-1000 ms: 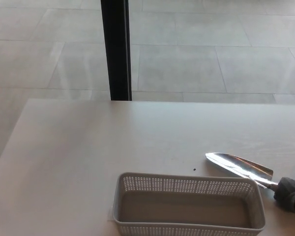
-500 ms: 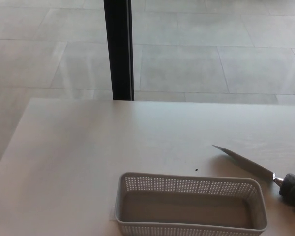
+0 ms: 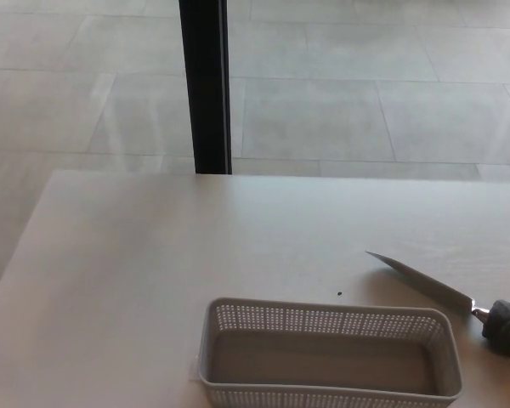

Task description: A garden tool is kept on the righthand side and a container is kept on the lefthand side on a desk infront of the robot. the robot uses its right hand to pick up the garden tool and makes a scooping motion inside the container

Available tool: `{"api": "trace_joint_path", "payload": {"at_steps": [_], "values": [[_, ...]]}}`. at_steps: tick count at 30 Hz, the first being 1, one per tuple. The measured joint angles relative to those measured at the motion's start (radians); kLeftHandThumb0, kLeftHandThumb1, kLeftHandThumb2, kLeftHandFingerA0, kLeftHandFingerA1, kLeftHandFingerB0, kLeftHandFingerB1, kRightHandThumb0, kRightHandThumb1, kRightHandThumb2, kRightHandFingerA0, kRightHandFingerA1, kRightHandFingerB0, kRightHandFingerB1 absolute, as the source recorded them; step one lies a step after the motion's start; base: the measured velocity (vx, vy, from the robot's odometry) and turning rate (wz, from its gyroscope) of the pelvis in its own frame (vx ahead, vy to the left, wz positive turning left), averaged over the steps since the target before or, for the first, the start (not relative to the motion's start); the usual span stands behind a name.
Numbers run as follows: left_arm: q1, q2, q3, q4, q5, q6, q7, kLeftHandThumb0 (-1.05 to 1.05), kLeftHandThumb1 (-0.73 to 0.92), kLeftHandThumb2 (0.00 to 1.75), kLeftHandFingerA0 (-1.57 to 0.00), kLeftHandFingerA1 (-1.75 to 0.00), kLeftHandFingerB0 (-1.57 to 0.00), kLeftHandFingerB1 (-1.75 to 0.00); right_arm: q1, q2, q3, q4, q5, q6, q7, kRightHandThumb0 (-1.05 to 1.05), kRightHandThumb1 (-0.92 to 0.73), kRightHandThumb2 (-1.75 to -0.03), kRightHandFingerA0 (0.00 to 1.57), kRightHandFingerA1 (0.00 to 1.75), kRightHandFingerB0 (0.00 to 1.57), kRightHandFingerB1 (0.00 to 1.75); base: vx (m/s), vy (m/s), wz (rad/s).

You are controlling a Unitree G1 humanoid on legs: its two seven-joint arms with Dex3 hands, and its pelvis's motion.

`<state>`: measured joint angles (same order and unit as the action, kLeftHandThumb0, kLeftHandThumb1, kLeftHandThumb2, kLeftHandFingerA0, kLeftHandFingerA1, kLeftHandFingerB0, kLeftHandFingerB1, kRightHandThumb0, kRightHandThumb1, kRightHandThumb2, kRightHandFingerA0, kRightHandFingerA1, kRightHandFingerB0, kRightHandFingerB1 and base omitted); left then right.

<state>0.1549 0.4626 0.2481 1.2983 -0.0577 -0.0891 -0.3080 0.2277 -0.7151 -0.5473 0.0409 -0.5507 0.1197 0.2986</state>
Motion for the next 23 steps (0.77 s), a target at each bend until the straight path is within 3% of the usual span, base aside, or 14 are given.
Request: {"api": "trace_joint_path", "payload": {"at_steps": [4, 8, 9, 10, 12, 13, 14, 15, 16, 18, 19, 20, 22, 23], "values": [[-0.001, -0.002, -0.001, 0.000, 0.000, 0.000, 0.001, -0.76, 0.06, 1.09, -0.83, -1.04, -0.76, -0.94, 0.010, 0.003, -0.111, 0.075, 0.053, -0.004, 0.002, -0.79, -0.61, -1.01, 0.00, 0.48, 0.00, 0.39, 0.00, 0.000, 0.00], [-0.001, -0.004, -0.001, 0.000, 0.000, 0.000, 0.002, -0.78, 0.05, 1.08, -0.89, -1.04, -0.79, -0.95, 0.009, 0.014, -0.211, 0.191, 0.108, -0.012, 0.002, -0.72, -0.57, -1.00, 0.00, 0.52, 0.00, 0.47, 0.00, 0.000, 0.00], [-0.001, -0.004, -0.001, 0.000, 0.000, 0.000, 0.002, -0.79, 0.05, 1.08, -0.89, -1.04, -0.79, -0.95, 0.007, 0.019, -0.236, 0.230, 0.125, -0.015, 0.001, -0.66, -0.79, -0.66, 0.00, 0.49, 0.00, 0.39, 0.00, 0.000, 0.00], [-0.001, -0.005, -0.001, 0.000, 0.000, 0.000, 0.002, -0.79, 0.05, 1.09, -0.85, -1.05, -0.77, -0.95, 0.005, 0.023, -0.251, 0.253, 0.133, -0.016, 0.001, -0.65, -0.83, -0.65, 0.00, 0.69, 0.00, 0.44, 0.00, 0.000, 0.00], [-0.001, -0.006, -0.001, 0.000, 0.000, 0.000, 0.002, -0.76, 0.02, 1.09, -0.85, -1.05, -0.78, -0.95, -0.005, 0.040, -0.296, 0.328, 0.165, -0.018, -0.001, -0.64, -0.86, -0.65, 0.00, 0.63, 0.00, 0.51, 0.00, 0.000, 0.00], [-0.001, -0.006, -0.001, 0.000, 0.000, 0.000, 0.002, -0.75, 0.02, 1.13, -0.87, -1.07, -0.78, -0.97, -0.008, 0.046, -0.313, 0.355, 0.175, -0.018, -0.001, -0.70, -0.88, -0.69, 0.00, 0.76, 0.00, 0.78, 0.00, 0.000, 0.00], [0.000, -0.007, -0.001, 0.001, 0.000, 0.000, 0.002, -0.76, 0.02, 1.12, -0.83, -1.06, -0.76, -0.96, -0.013, 0.052, -0.333, 0.386, 0.188, -0.018, -0.001, -0.44, -0.73, -1.23, 0.06, 0.65, 0.00, 0.60, 0.00, 0.000, 0.00], [0.000, -0.007, -0.002, 0.001, 0.000, 0.000, 0.002, -0.77, 0.02, 1.13, -0.86, -1.07, -0.76, -0.96, -0.019, 0.059, -0.359, 0.424, 0.205, -0.015, -0.001, -0.65, -0.92, -0.64, 0.00, 0.96, 0.00, 0.55, 0.00, 0.000, 0.00], [0.000, -0.008, -0.002, 0.001, 0.000, 0.000, 0.002, -0.79, 0.04, 1.10, -0.85, -1.05, -0.74, -0.95, -0.024, 0.062, -0.376, 0.448, 0.216, -0.014, -0.001, -0.62, -0.91, -0.62, 0.04, 0.99, 0.00, 0.80, 0.00, 0.000, 0.00], [0.000, -0.009, -0.002, 0.001, 0.000, 0.000, 0.002, -0.79, 0.04, 1.10, -0.85, -1.05, -0.74, -0.95, -0.036, 0.076, -0.424, 0.515, 0.246, -0.010, -0.002, -0.62, -0.91, -0.62, 0.04, 0.99, 0.00, 0.80, 0.00, 0.000, 0.00], [0.000, -0.009, -0.003, 0.001, 0.000, 0.000, 0.002, -0.77, 0.03, 1.09, -0.89, -1.04, -0.78, -0.95, -0.040, 0.083, -0.442, 0.540, 0.256, -0.009, -0.003, -0.64, -0.57, -1.04, 0.13, 0.73, 0.01, 0.63, 0.00, 0.000, 0.00], [0.000, -0.009, -0.004, 0.001, 0.000, 0.000, 0.002, -0.73, -0.02, 1.12, -0.88, -1.09, -0.77, -0.98, -0.045, 0.093, -0.465, 0.572, 0.270, -0.007, -0.004, -0.37, -0.59, -1.15, 0.19, 0.69, 0.15, 0.65, 0.00, 0.000, 0.00], [-0.001, -0.010, -0.003, 0.002, 0.000, 0.000, 0.002, -0.70, -0.03, 1.11, -0.89, -1.07, -0.79, -0.97, -0.053, 0.115, -0.501, 0.622, 0.293, -0.005, -0.009, -0.36, -0.61, -1.15, 0.15, 0.67, 0.14, 0.64, 0.00, 0.000, 0.00], [-0.001, -0.010, -0.003, 0.003, 0.000, 0.000, 0.002, -0.73, -0.01, 1.13, -0.85, -1.10, -0.78, -0.98, -0.060, 0.131, -0.522, 0.653, 0.308, -0.004, -0.012, -0.60, -0.79, -0.63, 0.00, 1.24, 0.09, 1.06, 0.00, 0.000, 0.00]]}}
